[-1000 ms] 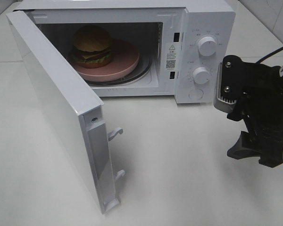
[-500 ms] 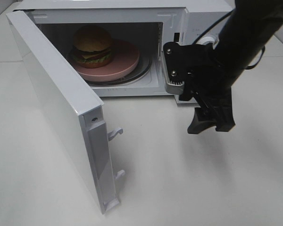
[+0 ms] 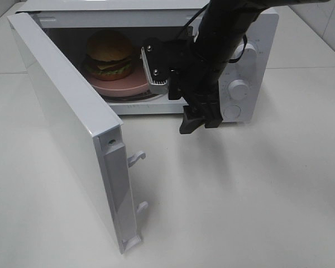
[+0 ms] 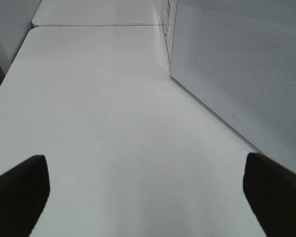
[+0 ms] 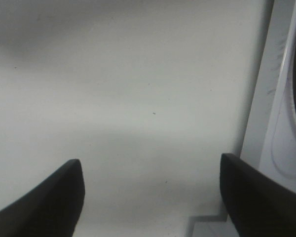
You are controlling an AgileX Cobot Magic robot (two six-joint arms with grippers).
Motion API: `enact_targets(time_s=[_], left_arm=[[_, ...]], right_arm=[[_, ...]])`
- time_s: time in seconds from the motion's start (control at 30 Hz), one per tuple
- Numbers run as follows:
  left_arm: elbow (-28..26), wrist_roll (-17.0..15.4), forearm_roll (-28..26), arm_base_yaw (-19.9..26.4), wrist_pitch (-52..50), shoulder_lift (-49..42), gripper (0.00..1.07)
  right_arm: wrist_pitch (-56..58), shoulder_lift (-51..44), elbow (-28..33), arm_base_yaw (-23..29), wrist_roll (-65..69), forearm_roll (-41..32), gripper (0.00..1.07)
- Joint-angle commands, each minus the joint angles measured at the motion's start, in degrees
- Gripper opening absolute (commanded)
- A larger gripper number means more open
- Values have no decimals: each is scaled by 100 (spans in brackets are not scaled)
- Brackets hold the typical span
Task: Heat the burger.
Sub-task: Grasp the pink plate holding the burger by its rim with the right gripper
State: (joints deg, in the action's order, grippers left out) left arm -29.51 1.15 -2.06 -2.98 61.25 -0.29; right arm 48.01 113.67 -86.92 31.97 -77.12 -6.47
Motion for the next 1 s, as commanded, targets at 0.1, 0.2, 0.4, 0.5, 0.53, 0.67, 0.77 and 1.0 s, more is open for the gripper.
enact_targets(time_s=[0.1, 0.2, 0.4, 0.5, 0.53, 0.67, 0.77, 1.0], left_arm=[[-6, -17, -6, 17, 17, -92, 101], [-6, -17, -6, 17, 17, -92, 101], [-6, -17, -6, 17, 17, -92, 101], [-6, -17, -6, 17, 17, -92, 101], [-6, -17, -6, 17, 17, -92, 101], [-6, -17, -6, 17, 17, -92, 101], [-6, -11, 0, 17, 17, -92, 101], [-6, -11, 0, 17, 17, -92, 101]], right_arm=[[92, 424, -533, 80, -74, -46, 76], [97, 630, -785, 80, -74, -74, 76], [115, 974, -1249, 80, -74, -183, 76], [109, 1146, -1450, 80, -74, -246, 76], [103, 1186, -1507, 80, -74, -275, 76], [115, 1318, -1719, 80, -69, -286, 76], [160, 1501, -2040, 143, -11, -332, 76], [264, 1868, -2555, 275, 80, -470, 76]])
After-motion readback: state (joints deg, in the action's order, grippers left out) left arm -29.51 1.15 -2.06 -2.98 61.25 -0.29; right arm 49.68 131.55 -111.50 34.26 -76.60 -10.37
